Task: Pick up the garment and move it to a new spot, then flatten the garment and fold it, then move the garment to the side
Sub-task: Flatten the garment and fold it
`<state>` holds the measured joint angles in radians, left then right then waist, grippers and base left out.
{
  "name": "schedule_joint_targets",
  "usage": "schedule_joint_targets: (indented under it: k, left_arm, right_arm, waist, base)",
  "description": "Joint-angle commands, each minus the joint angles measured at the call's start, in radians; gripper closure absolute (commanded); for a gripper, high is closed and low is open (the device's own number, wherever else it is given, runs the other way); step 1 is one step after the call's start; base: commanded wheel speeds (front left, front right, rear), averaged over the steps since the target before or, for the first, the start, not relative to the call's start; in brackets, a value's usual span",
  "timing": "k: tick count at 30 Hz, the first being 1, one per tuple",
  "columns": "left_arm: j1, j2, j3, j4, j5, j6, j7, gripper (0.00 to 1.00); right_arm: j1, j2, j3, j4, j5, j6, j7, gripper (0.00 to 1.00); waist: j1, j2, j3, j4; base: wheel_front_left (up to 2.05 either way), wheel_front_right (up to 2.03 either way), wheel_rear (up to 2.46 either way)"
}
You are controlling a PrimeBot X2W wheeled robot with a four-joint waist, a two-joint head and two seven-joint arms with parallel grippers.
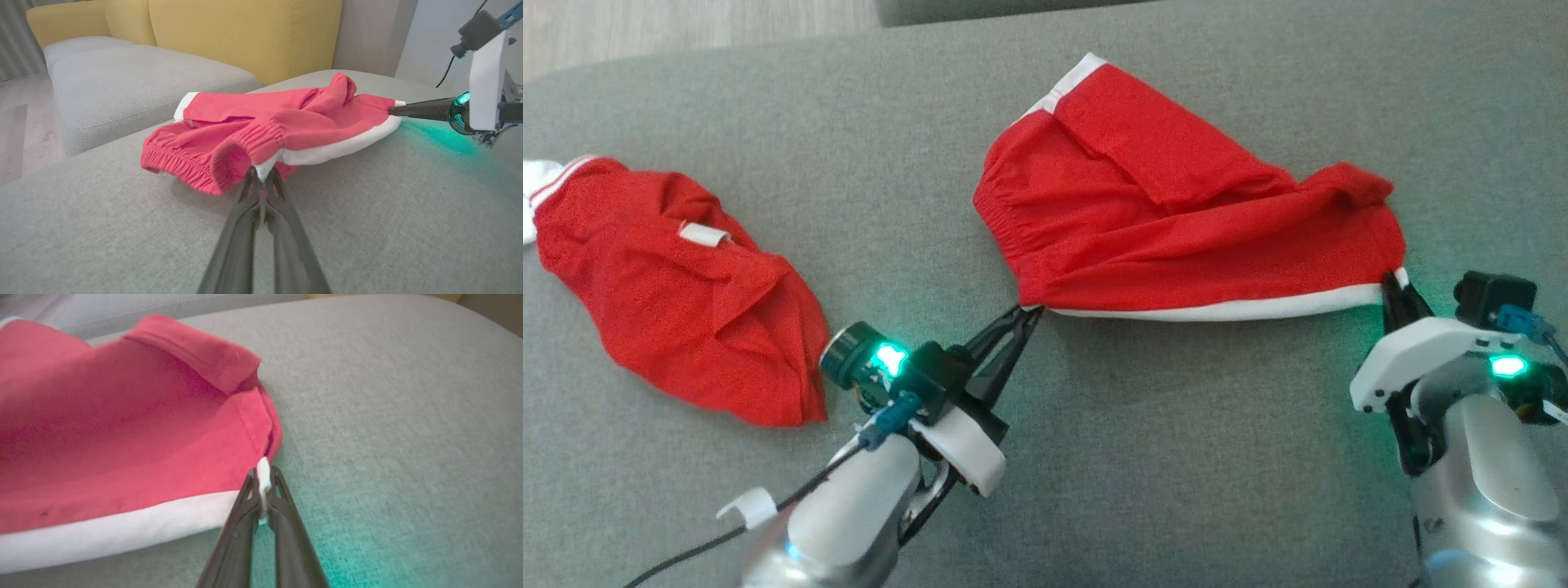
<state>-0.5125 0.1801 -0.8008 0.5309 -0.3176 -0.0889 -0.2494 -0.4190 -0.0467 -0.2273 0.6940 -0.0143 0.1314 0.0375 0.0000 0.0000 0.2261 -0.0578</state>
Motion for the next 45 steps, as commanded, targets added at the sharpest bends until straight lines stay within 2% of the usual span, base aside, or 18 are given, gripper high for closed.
schedule_joint_targets:
  k: [1, 6, 12, 15, 19, 25, 30, 34, 39, 45]
  left_arm:
    - [-0.039, 0.024, 0.051, -0.032, -0.013, -0.004, -0.01, 1.0]
    - [-0.151, 0.09, 0.064, -0.067, -0.026, -0.025, 0.046, 1.0]
    - [-0.38, 0.183, 0.045, -0.107, -0.066, -0.04, 0.184, 1.0]
    - [-0.498, 0.229, -0.02, -0.117, -0.124, -0.041, 0.246, 1.0]
    - [-0.607, 0.27, -0.087, -0.109, -0.19, -0.041, 0.293, 1.0]
    - [-0.757, 0.311, -0.192, -0.048, -0.305, -0.042, 0.328, 1.0]
    - [-0.824, 0.317, -0.236, 0.008, -0.376, -0.042, 0.305, 1.0]
    - [-0.815, 0.313, -0.257, 0.032, -0.438, -0.042, 0.279, 1.0]
    - [-0.734, 0.315, -0.254, 0.011, -0.576, -0.042, 0.265, 1.0]
    - [-0.673, 0.33, -0.248, -0.046, -0.662, -0.042, 0.283, 1.0]
  right_arm:
    - [-0.022, -0.004, 0.04, -0.041, 0.023, -0.001, -0.011, 1.0]
    - [-0.062, -0.004, 0.095, -0.126, 0.124, -0.001, 0.03, 1.0]
    - [-0.164, -0.004, 0.165, -0.272, 0.27, -0.001, 0.129, 1.0]
    - [-0.227, -0.004, 0.199, -0.312, 0.351, -0.001, 0.177, 1.0]
    - [-0.289, -0.004, 0.223, -0.327, 0.39, -0.001, 0.196, 1.0]
    - [-0.364, -0.004, 0.261, -0.308, 0.443, -0.001, 0.17, 1.0]
    - [-0.37, -0.004, 0.243, -0.294, 0.405, -0.001, 0.113, 1.0]
    - [-0.344, -0.004, 0.204, -0.301, 0.369, -0.001, 0.091, 1.0]
    - [-0.287, -0.004, 0.162, -0.337, 0.306, -0.001, 0.133, 1.0]
    - [-0.249, -0.004, 0.138, -0.4, 0.26, -0.001, 0.195, 1.0]
  waist:
    - [0.0, 0.0, -0.02, -0.003]
    - [0.0, 0.0, -0.064, -0.011]
    - [0.0, 0.0, -0.119, -0.034]
    - [0.0, 0.0, -0.148, -0.051]
    - [0.0, 0.0, -0.173, -0.064]
    - [0.0, 0.0, -0.219, -0.079]
    - [0.0, 0.0, -0.239, -0.082]
    - [0.0, 0.0, -0.253, -0.078]
    - [0.0, 0.0, -0.262, -0.065]
    - [0.0, 0.0, -0.237, -0.051]
  base:
    - [0.0, 0.0, 0.0]
    - [0.0, 0.0, 0.0]
    - [0.0, 0.0, 0.0]
    - [0.0, 0.0, 0.0]
    - [0.0, 0.0, 0.0]
    - [0.0, 0.0, 0.0]
    - [0.0, 0.0, 0.0]
    - [0.0, 0.0, 0.0]
    - [0.0, 0.0, 0.0]
    - [0.0, 0.0, 0.0]
